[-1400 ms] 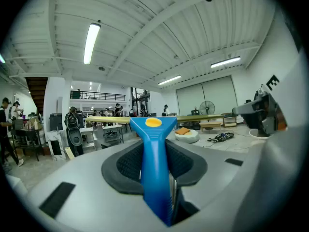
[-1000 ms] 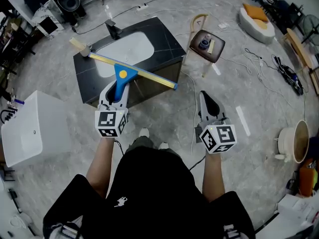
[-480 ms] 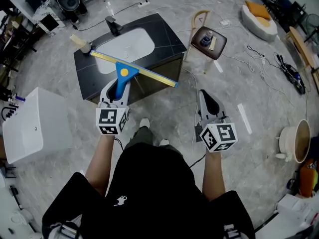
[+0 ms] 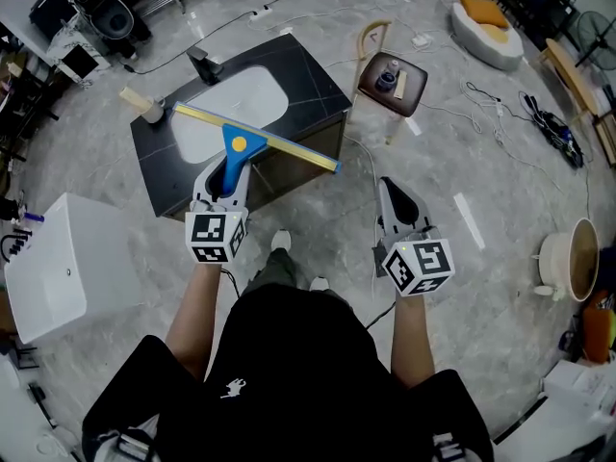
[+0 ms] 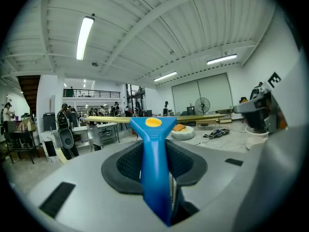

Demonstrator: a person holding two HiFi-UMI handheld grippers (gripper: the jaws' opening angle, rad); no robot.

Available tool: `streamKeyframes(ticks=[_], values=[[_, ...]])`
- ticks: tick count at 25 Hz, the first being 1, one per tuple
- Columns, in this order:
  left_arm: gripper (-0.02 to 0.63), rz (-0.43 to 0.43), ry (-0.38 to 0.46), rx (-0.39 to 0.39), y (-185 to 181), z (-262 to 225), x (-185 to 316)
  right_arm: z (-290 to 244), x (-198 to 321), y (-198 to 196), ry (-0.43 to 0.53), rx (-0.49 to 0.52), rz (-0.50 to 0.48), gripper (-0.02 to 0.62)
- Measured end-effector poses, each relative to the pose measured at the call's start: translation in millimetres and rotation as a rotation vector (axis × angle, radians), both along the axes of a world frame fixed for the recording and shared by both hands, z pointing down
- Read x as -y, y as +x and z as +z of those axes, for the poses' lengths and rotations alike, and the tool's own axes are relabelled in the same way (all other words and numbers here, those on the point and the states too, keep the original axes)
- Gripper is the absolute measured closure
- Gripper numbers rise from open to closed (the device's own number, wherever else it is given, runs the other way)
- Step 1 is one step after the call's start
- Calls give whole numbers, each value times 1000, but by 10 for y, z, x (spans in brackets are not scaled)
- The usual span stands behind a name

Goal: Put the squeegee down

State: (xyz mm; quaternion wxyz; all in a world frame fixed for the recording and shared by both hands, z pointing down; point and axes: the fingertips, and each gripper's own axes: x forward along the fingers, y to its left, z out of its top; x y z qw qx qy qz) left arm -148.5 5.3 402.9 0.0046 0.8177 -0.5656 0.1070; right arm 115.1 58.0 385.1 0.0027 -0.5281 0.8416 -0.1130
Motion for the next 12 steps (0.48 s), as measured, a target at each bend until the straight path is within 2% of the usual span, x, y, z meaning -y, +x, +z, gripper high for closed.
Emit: streamKeyframes(ticks=[12], values=[[479,57,-28,-33,-247,104,969,-60,915,-339,-10,-40,39,594]])
